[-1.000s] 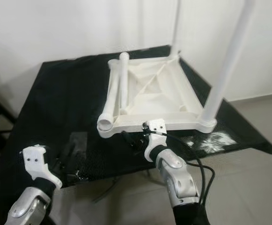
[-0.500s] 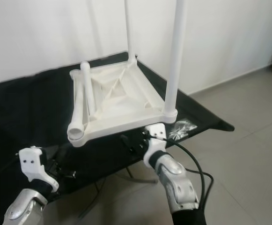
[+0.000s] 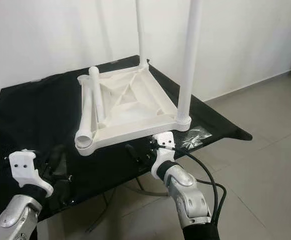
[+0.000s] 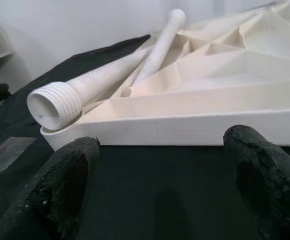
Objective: Building children table
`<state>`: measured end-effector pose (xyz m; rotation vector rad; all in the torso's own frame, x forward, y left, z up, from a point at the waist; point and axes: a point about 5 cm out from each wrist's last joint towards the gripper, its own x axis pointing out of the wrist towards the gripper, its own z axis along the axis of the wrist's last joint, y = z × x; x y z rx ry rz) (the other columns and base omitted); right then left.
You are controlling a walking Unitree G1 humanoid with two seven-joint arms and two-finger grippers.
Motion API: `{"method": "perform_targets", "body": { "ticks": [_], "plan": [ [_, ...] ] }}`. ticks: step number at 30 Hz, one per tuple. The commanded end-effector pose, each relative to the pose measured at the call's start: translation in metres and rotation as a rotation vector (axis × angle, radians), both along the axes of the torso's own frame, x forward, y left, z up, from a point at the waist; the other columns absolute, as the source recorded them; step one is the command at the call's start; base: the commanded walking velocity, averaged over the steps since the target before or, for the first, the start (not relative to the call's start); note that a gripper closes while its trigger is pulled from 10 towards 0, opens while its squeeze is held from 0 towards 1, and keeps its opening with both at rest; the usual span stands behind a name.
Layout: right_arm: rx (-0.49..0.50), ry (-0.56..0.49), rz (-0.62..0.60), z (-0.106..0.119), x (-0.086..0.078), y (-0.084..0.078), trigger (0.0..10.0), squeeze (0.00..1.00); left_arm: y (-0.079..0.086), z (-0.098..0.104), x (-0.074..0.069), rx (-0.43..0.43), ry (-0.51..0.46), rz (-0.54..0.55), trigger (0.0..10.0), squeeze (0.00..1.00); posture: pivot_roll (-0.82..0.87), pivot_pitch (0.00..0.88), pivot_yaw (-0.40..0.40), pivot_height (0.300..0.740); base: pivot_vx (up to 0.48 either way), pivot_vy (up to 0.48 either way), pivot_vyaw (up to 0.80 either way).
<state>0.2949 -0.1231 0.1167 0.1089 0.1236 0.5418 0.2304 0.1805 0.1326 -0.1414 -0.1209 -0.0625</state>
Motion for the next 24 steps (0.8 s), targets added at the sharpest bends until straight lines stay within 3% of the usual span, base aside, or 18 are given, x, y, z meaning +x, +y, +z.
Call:
{"method": "perform_targets", "body": {
  "ticks": [1,12,13,24],
  "plan": [
    [0.0,-0.04,0.039,0.0067,0.0015,0.0071,10.0,0.0,0.004,-0.0046,-0.0003,0.01,0.019,0.016,10.0,0.0,-0.09,0.0,0.085,0.74,0.0,0.0,0.0],
    [-0.005,-0.077,0.06,0.0124,0.0096,0.0081,10.0,0.0,0.0066,-0.0049,0.002,-0.042,0.003,0.036,10.0,0.0,-0.08,0.0,0.075,0.74,0.0,0.0,0.0],
    [-0.002,-0.075,0.061,0.0121,0.0096,0.0078,10.0,0.0,0.0061,-0.0048,0.0018,-0.05,-0.002,0.032,10.0,1.0,-0.08,0.0,0.075,0.74,0.0,0.0,0.0],
    [0.019,-0.07,0.065,0.0111,0.0106,0.0064,10.0,0.0,0.0047,-0.0064,0.0042,-0.06,0.002,0.023,10.0,1.0,-0.09,0.0,0.076,0.74,0.0,0.0,0.0]
  ]
}}
